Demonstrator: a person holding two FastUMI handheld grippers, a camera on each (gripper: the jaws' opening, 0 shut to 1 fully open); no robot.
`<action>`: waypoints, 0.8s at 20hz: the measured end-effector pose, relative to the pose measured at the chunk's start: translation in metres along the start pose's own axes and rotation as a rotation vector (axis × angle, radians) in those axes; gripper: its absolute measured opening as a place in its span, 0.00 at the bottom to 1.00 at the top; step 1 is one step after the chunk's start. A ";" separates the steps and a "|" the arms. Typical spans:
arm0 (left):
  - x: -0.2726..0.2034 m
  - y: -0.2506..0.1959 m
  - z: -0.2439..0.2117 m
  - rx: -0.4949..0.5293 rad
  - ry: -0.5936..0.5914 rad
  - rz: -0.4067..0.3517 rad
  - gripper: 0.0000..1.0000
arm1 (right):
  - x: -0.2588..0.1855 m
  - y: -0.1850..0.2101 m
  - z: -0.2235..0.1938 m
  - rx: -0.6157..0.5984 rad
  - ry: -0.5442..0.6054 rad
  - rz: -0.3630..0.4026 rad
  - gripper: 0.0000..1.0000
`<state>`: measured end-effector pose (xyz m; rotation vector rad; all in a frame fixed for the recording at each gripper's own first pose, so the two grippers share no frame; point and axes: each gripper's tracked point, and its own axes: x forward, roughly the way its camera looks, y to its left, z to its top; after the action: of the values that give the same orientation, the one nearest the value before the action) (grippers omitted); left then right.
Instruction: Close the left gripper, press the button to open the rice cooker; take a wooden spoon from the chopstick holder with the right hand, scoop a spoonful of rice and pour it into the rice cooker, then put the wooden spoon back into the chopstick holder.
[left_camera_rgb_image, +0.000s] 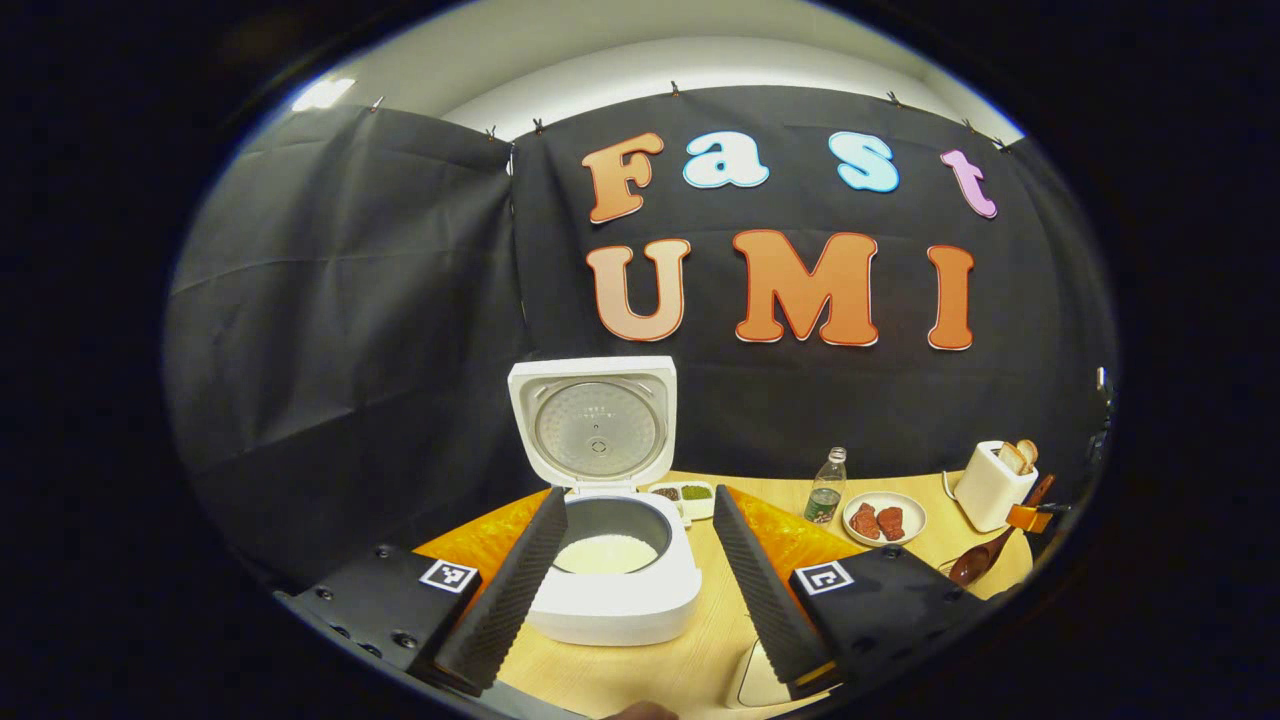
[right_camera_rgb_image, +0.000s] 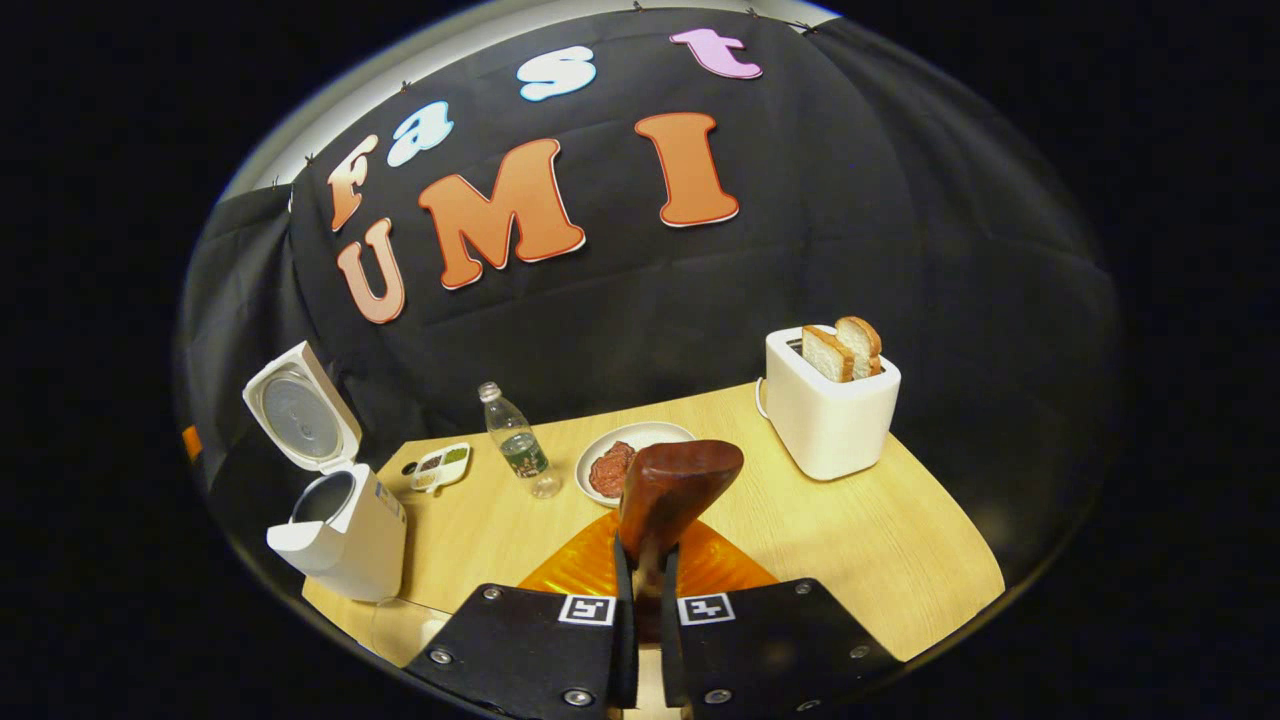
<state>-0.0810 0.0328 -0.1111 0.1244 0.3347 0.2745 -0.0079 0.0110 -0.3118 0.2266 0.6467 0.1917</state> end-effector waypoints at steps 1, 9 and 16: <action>-0.003 0.000 0.003 0.007 -0.006 0.009 1.00 | 0.003 -0.004 -0.003 0.010 -0.002 0.006 0.09; -0.011 0.017 0.033 0.031 -0.081 0.059 1.00 | 0.029 -0.006 -0.040 0.114 0.086 0.017 0.12; 0.023 0.065 0.059 -0.005 -0.118 0.089 1.00 | 0.019 -0.026 -0.072 0.204 0.236 -0.063 0.18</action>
<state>-0.0555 0.0968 -0.0520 0.1505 0.2114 0.3548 -0.0348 0.0019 -0.3853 0.3828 0.9078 0.0917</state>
